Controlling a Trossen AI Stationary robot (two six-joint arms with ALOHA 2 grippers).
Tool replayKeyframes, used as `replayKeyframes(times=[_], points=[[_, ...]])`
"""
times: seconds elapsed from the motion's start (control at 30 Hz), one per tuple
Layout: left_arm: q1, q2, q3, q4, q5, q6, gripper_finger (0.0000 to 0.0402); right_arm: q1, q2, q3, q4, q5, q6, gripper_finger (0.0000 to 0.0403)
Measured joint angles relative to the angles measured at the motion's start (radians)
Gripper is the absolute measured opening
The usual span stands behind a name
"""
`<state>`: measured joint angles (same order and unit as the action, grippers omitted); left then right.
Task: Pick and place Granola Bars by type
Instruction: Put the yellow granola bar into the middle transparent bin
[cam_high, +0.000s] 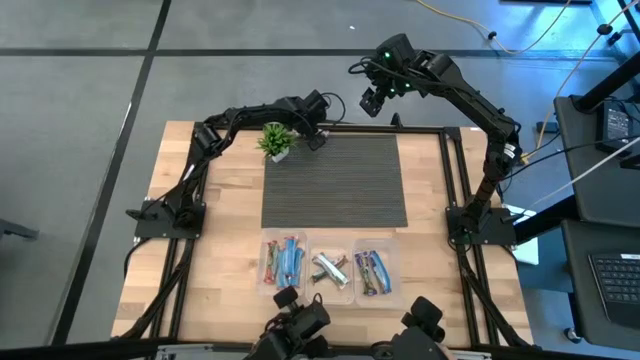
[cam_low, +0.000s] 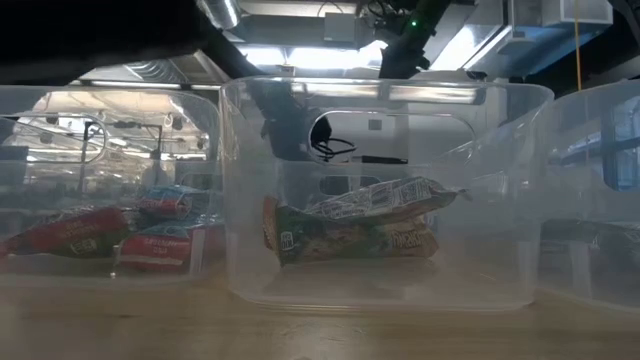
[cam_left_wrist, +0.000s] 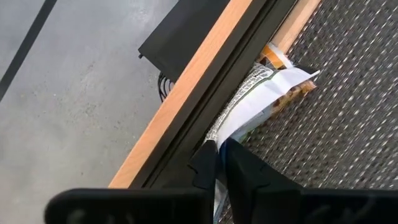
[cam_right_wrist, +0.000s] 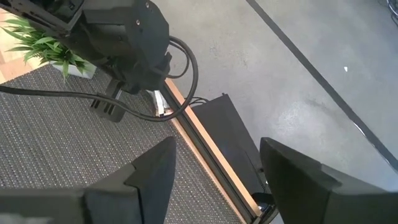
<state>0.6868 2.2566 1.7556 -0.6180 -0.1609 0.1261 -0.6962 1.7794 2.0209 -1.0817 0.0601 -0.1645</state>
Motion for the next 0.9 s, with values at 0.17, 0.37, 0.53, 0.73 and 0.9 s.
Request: replayKeyframes(times=[0.17,0.37,0.53,0.73,0.9], points=[[0.0,0.0,0.043,-0.031,0.012,0.0,0.0004,0.0,0.0,0.0,-0.001,0.0,-0.003,0.0234],[-0.013,0.0,0.155,-0.157,0.01,-0.018,0.0004,-0.001,0.0,0.0,-0.005,0.0,-0.054,0.0234],[-0.041,-0.005,0.293,-0.334,0.083,-0.098,0.0006,-0.022,0.0,0.0,-0.016,0.0,-0.063,0.0234],[-0.119,-0.101,0.337,-0.469,0.129,-0.212,0.0004,-0.071,0.0,0.0,-0.019,0.0,-0.128,0.0234],[-0.225,-0.202,0.334,-0.538,0.133,-0.388,0.0004,-0.12,0.0,0.0,-0.014,0.0,-0.129,0.0234]])
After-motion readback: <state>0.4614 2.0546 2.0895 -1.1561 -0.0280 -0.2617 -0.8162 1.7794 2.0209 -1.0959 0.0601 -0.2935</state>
